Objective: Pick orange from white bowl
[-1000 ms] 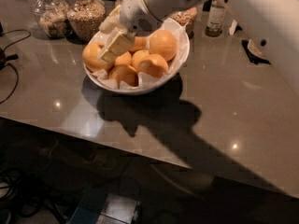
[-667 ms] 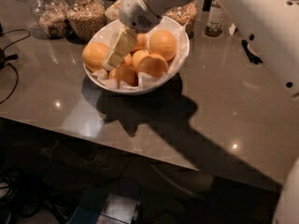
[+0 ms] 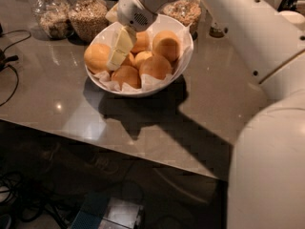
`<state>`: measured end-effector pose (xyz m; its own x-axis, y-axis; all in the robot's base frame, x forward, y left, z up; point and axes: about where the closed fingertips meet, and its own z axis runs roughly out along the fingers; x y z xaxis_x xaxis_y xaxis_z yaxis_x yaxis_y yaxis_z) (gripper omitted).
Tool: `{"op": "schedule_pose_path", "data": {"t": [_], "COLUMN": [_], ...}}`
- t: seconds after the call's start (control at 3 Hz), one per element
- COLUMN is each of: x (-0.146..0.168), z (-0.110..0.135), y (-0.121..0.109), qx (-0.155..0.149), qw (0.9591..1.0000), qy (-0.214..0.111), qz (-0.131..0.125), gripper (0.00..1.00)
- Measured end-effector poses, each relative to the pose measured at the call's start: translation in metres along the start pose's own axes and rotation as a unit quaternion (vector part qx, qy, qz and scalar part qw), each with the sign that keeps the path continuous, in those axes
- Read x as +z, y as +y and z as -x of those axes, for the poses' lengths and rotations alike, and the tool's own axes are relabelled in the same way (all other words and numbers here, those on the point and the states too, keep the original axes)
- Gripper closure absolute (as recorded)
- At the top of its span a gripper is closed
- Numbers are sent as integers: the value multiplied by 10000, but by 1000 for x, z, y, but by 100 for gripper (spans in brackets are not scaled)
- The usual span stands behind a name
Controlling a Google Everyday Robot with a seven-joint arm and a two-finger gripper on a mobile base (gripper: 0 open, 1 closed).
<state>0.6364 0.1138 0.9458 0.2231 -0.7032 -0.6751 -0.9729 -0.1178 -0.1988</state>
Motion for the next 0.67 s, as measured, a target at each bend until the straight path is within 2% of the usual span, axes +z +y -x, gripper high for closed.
{"op": "schedule_pose_path", "data": {"t": [0.67], "x": [34], "z": [-19], "y": [-7], "qx": [118], "qw": [9978], "qy": [213], "qz": [623], "gripper": [0]}}
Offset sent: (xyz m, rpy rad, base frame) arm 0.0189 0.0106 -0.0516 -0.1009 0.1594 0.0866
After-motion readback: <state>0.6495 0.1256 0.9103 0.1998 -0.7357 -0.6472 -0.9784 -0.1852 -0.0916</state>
